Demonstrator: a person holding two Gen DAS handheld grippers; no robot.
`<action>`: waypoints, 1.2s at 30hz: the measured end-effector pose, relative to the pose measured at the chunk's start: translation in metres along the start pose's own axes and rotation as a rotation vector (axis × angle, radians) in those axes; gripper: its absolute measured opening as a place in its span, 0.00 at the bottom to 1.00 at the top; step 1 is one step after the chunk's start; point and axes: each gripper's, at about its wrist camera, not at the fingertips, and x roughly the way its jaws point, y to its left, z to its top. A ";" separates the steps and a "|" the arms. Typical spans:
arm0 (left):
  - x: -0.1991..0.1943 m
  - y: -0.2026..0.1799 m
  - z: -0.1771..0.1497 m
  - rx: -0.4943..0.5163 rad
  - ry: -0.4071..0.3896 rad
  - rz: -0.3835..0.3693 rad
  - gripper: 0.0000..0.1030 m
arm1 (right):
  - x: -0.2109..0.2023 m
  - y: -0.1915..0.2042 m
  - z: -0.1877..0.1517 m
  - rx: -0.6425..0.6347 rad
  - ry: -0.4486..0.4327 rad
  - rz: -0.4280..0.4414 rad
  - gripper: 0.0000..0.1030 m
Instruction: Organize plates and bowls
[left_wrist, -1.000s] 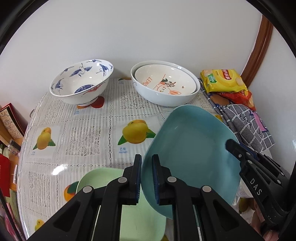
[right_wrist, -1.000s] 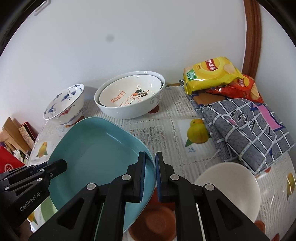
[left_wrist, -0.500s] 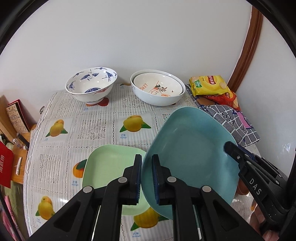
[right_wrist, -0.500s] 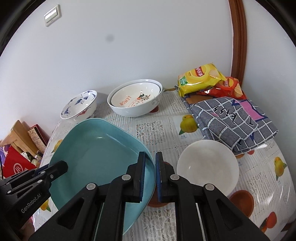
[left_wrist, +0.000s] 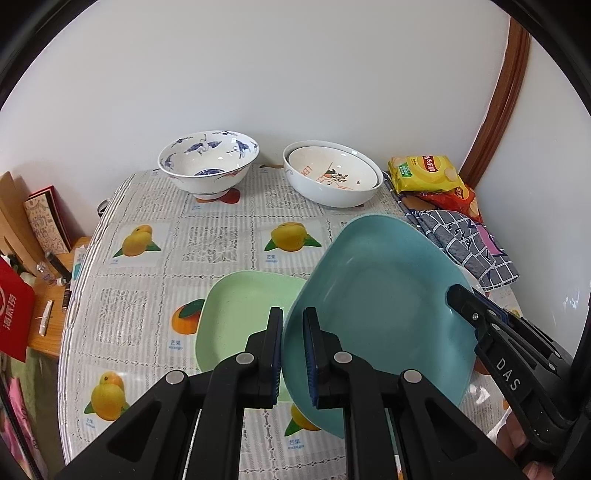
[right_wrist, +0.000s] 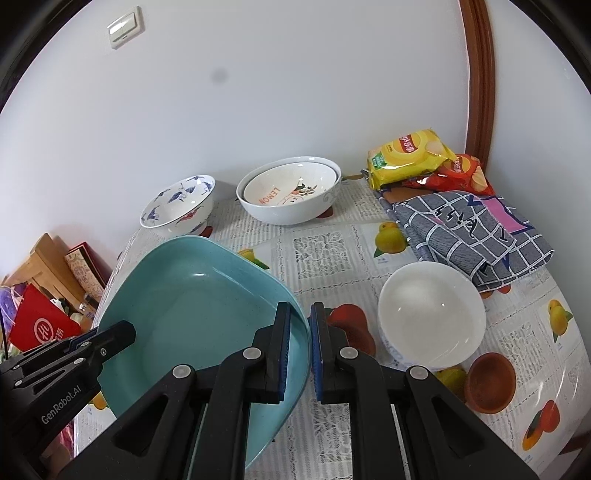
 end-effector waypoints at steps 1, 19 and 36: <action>-0.001 0.002 -0.001 -0.003 0.000 0.002 0.11 | 0.000 0.002 -0.001 -0.001 0.001 0.000 0.11; 0.003 0.027 -0.009 -0.041 0.025 0.014 0.11 | 0.010 0.024 -0.011 -0.023 0.027 0.009 0.11; 0.020 0.061 -0.023 -0.096 0.068 0.051 0.11 | 0.040 0.053 -0.024 -0.071 0.087 0.031 0.11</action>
